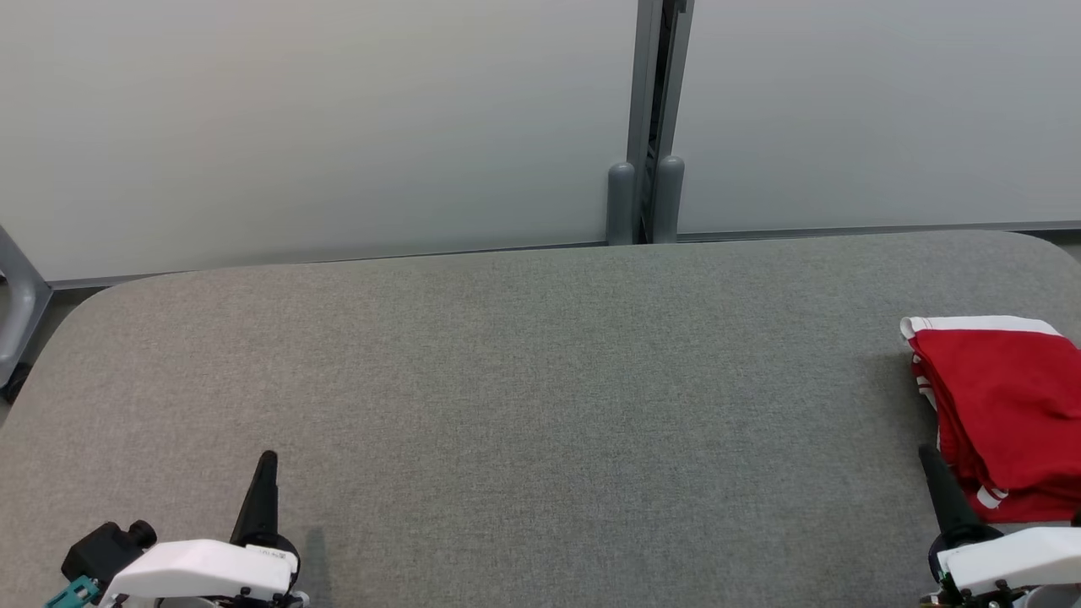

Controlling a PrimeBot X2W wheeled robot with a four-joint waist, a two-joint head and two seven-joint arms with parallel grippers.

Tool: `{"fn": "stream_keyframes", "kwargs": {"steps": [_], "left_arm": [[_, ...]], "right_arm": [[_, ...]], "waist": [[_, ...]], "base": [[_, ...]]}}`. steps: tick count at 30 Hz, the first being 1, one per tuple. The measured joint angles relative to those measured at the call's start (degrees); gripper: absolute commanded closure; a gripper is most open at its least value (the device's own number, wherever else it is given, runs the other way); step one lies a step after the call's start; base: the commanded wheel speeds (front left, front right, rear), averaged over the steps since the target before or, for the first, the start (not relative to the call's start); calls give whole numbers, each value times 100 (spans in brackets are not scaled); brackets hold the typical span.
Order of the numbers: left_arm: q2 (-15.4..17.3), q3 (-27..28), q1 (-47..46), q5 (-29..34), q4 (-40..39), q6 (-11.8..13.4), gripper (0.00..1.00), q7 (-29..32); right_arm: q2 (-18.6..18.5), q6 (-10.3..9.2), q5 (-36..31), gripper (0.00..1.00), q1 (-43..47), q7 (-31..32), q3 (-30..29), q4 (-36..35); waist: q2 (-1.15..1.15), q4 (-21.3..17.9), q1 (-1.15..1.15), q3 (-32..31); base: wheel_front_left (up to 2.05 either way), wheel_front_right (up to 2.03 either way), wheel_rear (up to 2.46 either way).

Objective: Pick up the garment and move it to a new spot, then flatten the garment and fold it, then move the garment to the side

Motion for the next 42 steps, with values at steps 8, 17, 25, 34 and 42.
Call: {"fn": "stream_keyframes", "kwargs": {"steps": [8,17,25,34,42], "left_arm": [[-35,57,-151,-397,34,-94,100,103],[-74,115,-288,-805,75,-193,100,211],[-102,156,-419,-1150,118,-269,100,316],[-133,209,-543,-1508,156,-346,100,415],[-175,248,-654,-1812,189,-405,100,503]], "right_arm": [[-7,0,472,100,-62,7,-66,12],[-16,-1,960,100,-136,8,-122,25],[-21,-1,1362,100,-188,26,-158,37],[-26,-1,1784,100,-265,33,-213,53],[-32,-1,2138,100,-307,42,-263,67]], "waist": [[0,-18,0,23],[0,-39,0,50],[0,-57,0,73],[0,-77,0,99],[0,-95,0,123]], "base": [[0,0,0],[0,0,0],[0,0,0],[0,0,0],[0,0,0]]}}
